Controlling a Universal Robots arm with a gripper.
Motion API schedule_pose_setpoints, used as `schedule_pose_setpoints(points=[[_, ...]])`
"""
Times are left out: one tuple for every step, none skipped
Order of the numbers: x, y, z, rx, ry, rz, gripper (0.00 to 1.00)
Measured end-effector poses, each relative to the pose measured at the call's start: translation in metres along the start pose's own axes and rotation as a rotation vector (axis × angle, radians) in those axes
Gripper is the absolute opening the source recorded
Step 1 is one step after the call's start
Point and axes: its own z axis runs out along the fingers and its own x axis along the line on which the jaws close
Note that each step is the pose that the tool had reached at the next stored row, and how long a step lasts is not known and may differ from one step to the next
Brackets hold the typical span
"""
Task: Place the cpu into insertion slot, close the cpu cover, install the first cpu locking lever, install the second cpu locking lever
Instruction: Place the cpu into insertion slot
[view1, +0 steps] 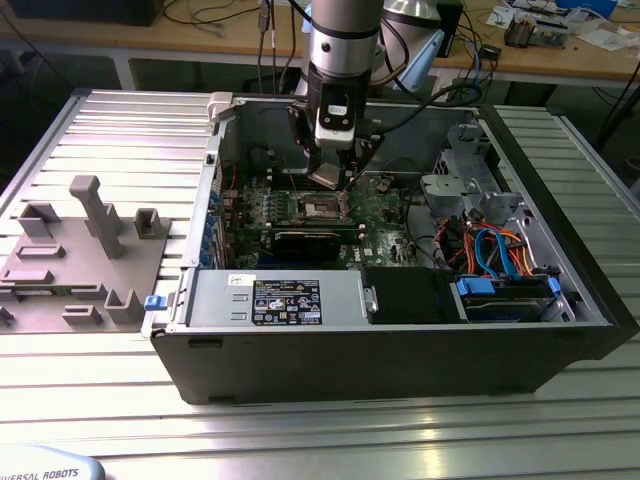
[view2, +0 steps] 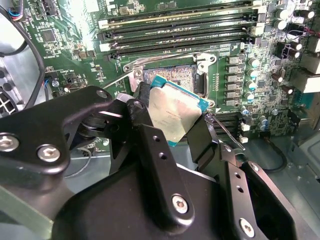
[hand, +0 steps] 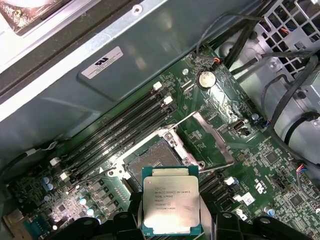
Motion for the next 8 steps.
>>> schedule_pose_setpoints(points=[[0.0, 0.0, 0.0001, 0.0004, -0.0004, 0.001, 0.54], [0.0, 0.0, 0.0001, 0.0008, -0.0008, 0.002, 0.54], [0.0, 0.0, 0.0001, 0.0014, -0.0012, 0.004, 0.54], [0.0, 0.0, 0.0001, 0.0017, -0.0014, 0.005, 0.54], [0.0, 0.0, 0.0002, 0.0019, -0.0016, 0.006, 0.54], [0.0, 0.0, 0.0002, 0.0021, -0.0018, 0.008, 0.54], [0.0, 0.0, 0.0003, 0.0023, -0.0021, 0.009, 0.54], [0.0, 0.0, 0.0003, 0.0024, -0.0022, 0.01, 0.54]])
